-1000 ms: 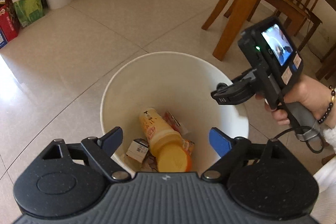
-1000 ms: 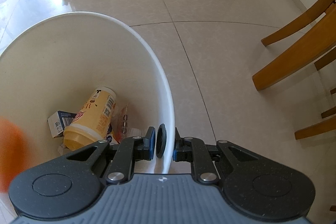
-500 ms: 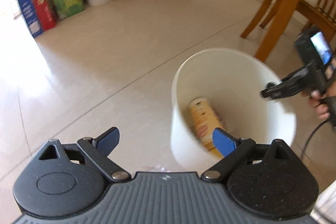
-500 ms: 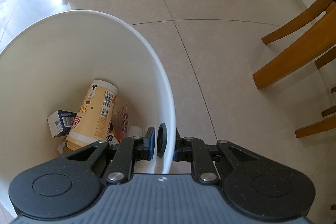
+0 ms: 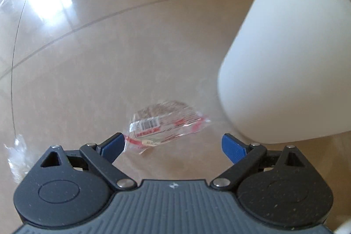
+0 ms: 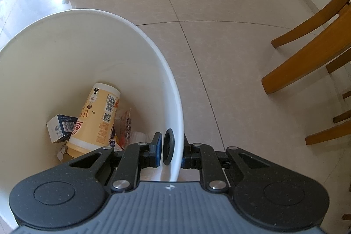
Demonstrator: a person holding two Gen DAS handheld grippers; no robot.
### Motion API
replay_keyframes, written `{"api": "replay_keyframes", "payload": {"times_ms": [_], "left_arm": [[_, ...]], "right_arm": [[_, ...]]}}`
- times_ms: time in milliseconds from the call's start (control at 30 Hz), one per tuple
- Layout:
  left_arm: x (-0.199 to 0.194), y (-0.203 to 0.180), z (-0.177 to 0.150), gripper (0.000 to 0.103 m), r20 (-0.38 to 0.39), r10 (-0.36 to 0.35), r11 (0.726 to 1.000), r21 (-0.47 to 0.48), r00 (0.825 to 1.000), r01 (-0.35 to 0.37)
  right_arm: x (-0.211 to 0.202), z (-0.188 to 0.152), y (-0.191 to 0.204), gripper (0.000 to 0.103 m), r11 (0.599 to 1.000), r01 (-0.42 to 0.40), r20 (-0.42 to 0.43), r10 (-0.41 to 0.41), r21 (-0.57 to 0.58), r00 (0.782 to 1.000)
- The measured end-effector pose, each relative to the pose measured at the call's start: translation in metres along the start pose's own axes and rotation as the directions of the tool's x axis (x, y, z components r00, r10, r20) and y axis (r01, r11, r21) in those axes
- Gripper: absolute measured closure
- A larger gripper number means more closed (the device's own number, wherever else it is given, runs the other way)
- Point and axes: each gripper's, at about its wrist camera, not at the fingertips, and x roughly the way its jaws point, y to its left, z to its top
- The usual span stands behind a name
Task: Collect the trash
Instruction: 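Move the left gripper to the clear wrapper with red print, then grasp the clear red-printed wrapper with the left gripper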
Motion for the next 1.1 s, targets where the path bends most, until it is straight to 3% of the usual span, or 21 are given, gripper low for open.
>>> {"api": "replay_keyframes", "payload": {"times_ms": [67,167,367,467,600,733,833,1033,1100], "left_arm": [[0.016,-0.002,-0.004,0.008,-0.004,0.036,0.999,0.019,0.999,-0.036],[0.032,-0.011,-0.006,0.008,0.008,0.098,0.987,0.124,0.995,-0.098],[0.057,-0.03,-0.006,0.008,0.032,0.167,0.918,0.359,0.985,-0.167],[0.072,-0.035,-0.007,0.008,0.026,0.196,0.889,0.417,0.98,-0.188],[0.085,-0.033,-0.004,0.008,-0.024,0.188,0.919,0.357,0.982,-0.167],[0.087,-0.027,-0.009,0.008,-0.129,0.085,0.969,0.24,0.988,-0.052],[0.083,-0.029,-0.015,0.008,-0.166,0.0,0.979,0.2,0.986,0.034],[0.082,-0.042,-0.012,0.011,-0.071,0.105,0.961,0.265,0.992,-0.083],[0.083,-0.046,-0.011,0.017,-0.047,0.125,0.946,0.306,0.991,-0.105]], "right_arm": [[0.0,0.0,0.0,0.084,1.0,0.001,0.0,-0.001,0.001,1.0],[0.0,0.0,0.001,0.084,1.0,0.003,0.0,-0.003,0.0,1.0],[0.002,0.0,0.002,0.083,1.0,0.006,-0.006,-0.006,-0.003,1.0],[0.002,0.001,0.002,0.083,1.0,0.003,-0.006,-0.003,0.0,1.0],[0.004,0.0,0.002,0.083,1.0,0.0,-0.008,0.0,0.005,1.0],[0.004,0.0,0.003,0.083,1.0,-0.001,-0.009,0.001,0.006,1.0],[0.005,-0.001,0.003,0.082,1.0,-0.003,-0.009,0.003,0.007,1.0],[0.004,0.0,0.003,0.082,1.0,0.0,-0.009,0.0,0.005,1.0],[0.004,0.0,0.003,0.082,1.0,0.0,-0.01,0.0,0.005,1.0]]}}
